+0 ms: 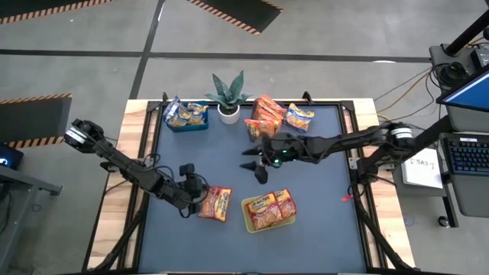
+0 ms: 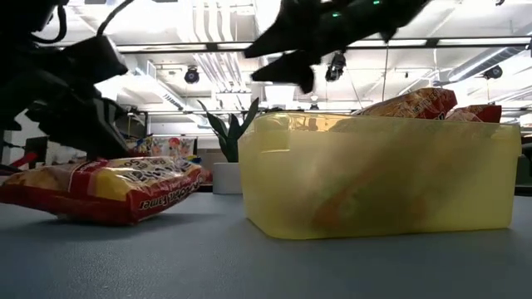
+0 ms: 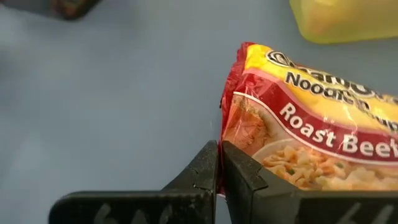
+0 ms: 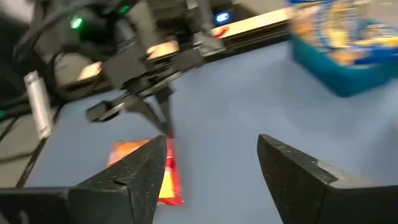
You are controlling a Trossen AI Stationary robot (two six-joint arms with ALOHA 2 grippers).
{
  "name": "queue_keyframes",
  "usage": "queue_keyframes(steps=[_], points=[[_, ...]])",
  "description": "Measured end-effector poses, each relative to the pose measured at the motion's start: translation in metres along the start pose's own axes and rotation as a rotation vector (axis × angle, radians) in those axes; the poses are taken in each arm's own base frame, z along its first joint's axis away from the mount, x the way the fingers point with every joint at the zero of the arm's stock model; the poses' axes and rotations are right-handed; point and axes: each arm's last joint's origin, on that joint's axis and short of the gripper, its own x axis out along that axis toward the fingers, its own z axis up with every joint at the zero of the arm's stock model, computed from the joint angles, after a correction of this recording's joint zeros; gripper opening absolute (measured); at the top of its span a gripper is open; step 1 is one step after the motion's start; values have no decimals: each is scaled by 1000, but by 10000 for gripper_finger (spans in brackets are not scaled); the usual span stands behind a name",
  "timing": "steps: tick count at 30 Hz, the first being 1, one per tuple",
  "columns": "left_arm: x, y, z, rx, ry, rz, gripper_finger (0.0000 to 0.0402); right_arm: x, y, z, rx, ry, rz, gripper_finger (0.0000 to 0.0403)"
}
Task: Sort Maruchan noodles
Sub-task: Put the red bag into the yellow bin
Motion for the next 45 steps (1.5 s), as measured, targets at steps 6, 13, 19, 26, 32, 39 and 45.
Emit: queue_keyframes(steps=[6,13,19,26,32,39,45], points=[[-2,-2,8,46,-28,13,0,45,4,1,-69,90,198,258],[-4,-6,14,69,-41,3,0,90,0,-9,-58,287,199,252],[-5,-7,17,67,-48,0,0,123,0,-19,-2,366,322,247],[-6,-8,20,65,-53,-5,0,152,-3,-30,86,418,383,243],[-6,-8,19,68,-50,-5,0,167,0,-37,111,445,437,233],[-6,-8,20,67,-50,-6,0,178,1,-42,119,467,476,215],[-7,-9,19,69,-50,-9,0,179,1,-43,120,467,478,188]])
